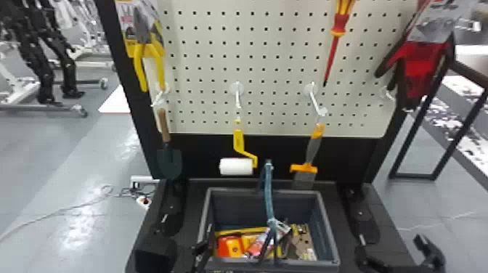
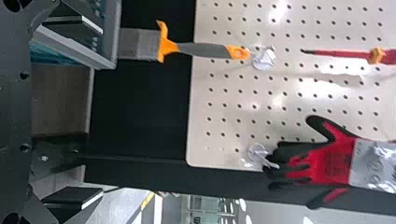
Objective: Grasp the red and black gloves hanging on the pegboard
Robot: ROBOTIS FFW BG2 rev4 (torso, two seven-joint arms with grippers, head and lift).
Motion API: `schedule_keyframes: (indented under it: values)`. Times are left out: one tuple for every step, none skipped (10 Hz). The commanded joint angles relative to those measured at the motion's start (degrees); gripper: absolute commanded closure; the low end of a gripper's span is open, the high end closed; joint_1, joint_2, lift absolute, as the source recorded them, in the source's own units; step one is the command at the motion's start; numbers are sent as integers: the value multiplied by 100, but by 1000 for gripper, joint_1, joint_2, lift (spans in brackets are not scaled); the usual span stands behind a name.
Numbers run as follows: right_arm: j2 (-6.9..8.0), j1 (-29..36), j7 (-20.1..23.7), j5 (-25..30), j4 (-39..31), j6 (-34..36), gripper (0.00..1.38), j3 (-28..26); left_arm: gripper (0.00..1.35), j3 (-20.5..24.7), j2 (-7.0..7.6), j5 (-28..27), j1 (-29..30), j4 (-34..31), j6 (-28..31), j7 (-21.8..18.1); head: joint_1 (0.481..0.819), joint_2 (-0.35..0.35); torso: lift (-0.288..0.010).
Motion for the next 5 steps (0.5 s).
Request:
schedule_keyframes:
  values:
    - [0,-148,20,-127,-227,231,98,-251,317,0,3,-1,0,0,3,0,549,0,-100]
    - [-18,-298,82,-242,-359,363,98,-471,317,-9,3,8,0,0,3,0,549,0,-100]
    - [-27,-482,258,-347,-526,609,98,-735,317,-9,3,8,-9,0,3,0,549,0,-100]
    - [-27,-720,644,-505,-720,1092,98,-998,317,-18,3,8,-9,0,12,0,549,0,-100]
    - [-35,-1027,1198,-532,-852,1567,104,-1297,317,-26,-6,8,-18,0,12,0,549,0,-100]
